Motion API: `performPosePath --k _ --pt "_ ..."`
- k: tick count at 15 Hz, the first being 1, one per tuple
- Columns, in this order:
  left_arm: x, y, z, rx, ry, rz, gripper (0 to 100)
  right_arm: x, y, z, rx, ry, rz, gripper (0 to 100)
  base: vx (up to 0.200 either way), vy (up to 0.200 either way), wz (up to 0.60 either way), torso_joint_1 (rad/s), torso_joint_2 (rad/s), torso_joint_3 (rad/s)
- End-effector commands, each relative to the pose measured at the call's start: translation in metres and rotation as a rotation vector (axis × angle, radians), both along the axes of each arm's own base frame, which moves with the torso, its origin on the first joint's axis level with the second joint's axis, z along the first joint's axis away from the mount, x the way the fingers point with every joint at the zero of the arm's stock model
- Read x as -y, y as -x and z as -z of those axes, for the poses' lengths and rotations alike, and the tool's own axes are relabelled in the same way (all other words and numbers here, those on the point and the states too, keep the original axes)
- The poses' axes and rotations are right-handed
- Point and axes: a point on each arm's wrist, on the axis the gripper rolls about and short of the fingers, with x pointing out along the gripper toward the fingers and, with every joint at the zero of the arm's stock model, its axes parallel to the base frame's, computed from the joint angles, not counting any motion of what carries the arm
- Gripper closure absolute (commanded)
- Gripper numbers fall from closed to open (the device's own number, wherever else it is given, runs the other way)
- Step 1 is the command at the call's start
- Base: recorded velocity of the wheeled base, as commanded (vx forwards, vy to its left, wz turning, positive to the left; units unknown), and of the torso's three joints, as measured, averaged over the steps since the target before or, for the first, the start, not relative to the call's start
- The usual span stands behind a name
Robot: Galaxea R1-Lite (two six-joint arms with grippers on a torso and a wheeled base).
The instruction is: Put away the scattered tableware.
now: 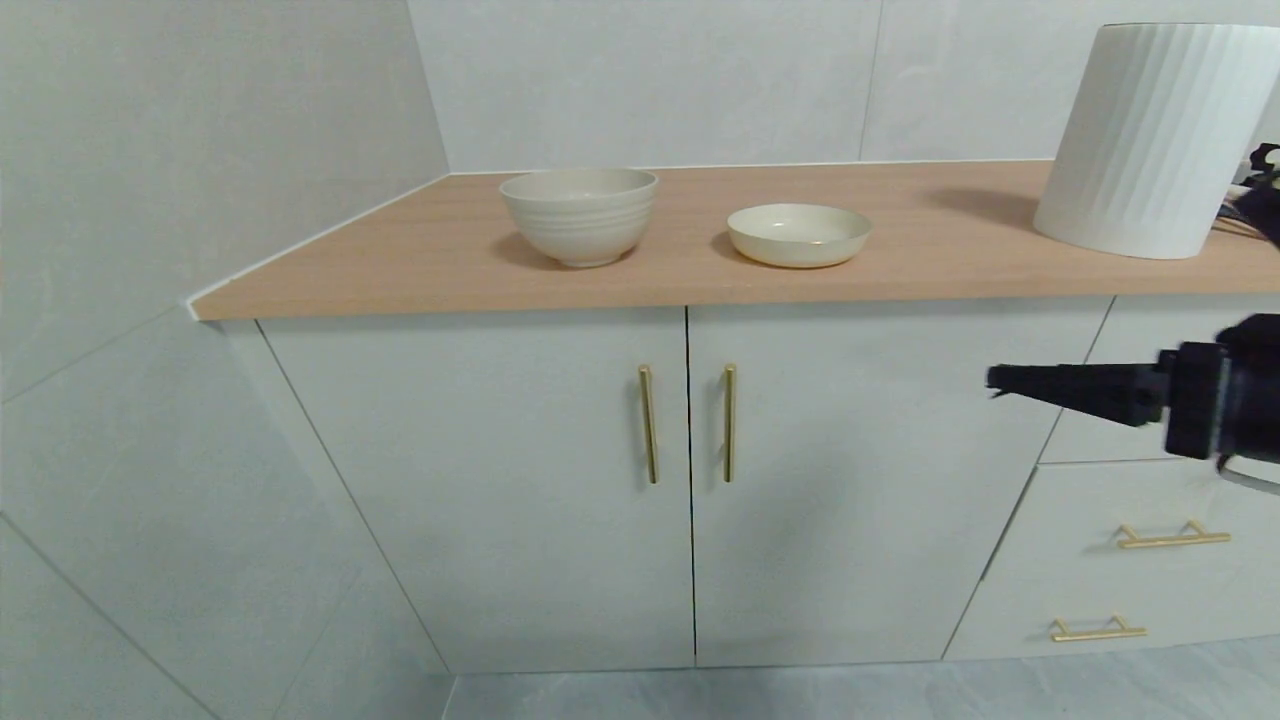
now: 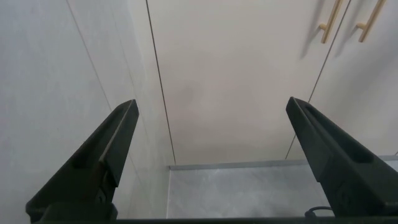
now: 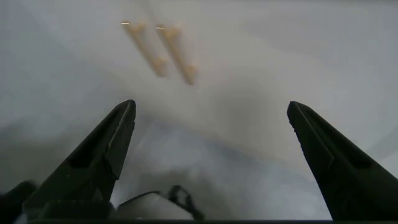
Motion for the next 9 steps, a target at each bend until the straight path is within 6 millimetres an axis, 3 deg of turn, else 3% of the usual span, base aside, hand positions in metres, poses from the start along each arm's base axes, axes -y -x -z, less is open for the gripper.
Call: performPosePath --k 1,5,9 --pt "0.0 0.0 0.0 -0.002 0.0 0.0 0 -0.051 -0.06 0.022 -0.126 0.02 -0.137 0 0.0 0.0 0.0 0.0 0.0 0.0" --pt "0.0 0.0 0.0 -0.002 0.0 0.0 0 -0.089 -0.089 0.04 -0.177 0.045 -0.209 0 0.0 0.0 0.0 0.0 0.0 0.0" --pt "0.0 0.0 0.0 0.001 0.0 0.0 0 -0.125 -0.114 0.09 -0.262 0.088 -0.261 0 0.0 0.0 0.0 0.0 0.0 0.0"
